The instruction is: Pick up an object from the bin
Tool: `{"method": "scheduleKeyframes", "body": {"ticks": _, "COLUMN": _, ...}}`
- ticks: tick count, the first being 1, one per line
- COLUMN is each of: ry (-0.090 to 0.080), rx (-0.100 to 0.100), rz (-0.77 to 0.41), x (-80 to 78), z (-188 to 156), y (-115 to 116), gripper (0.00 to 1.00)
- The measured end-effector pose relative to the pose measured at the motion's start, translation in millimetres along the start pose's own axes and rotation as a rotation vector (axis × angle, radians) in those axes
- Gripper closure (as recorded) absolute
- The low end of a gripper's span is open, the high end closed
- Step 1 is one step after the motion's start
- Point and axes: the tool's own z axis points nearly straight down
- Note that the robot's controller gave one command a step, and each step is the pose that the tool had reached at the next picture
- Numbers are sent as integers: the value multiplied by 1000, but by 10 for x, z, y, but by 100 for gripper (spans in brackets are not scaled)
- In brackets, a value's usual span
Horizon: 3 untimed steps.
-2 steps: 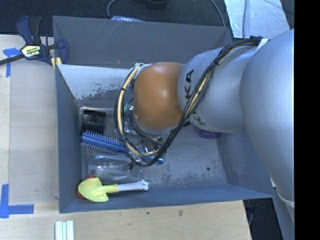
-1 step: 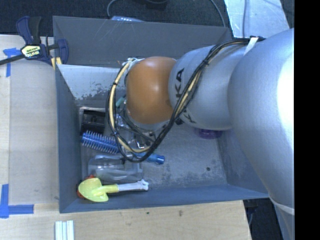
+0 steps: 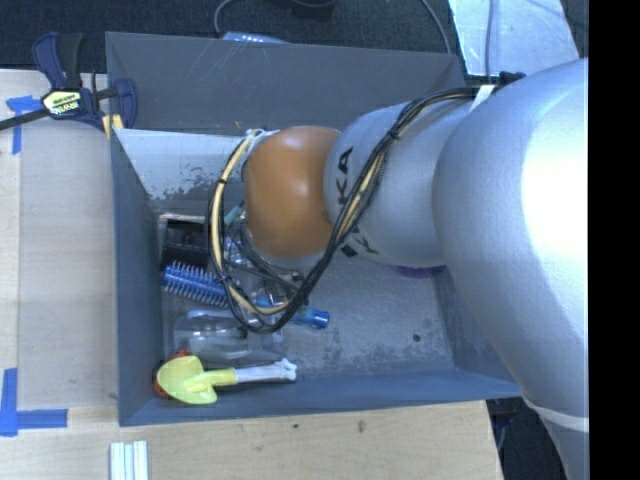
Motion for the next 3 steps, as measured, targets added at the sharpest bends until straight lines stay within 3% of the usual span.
{"method": "scheduleKeyframes", "body": {"ticks": 1, "ry": -4, "rx": 30, "rz": -311, "x": -15, "z": 153, "y": 315, "gripper": 100}}
{"method": "scheduleKeyframes", "body": {"ticks": 3, "ry": -4, "rx": 29, "rz": -309, "x": -8, "z": 129, "y": 310, "gripper": 100}}
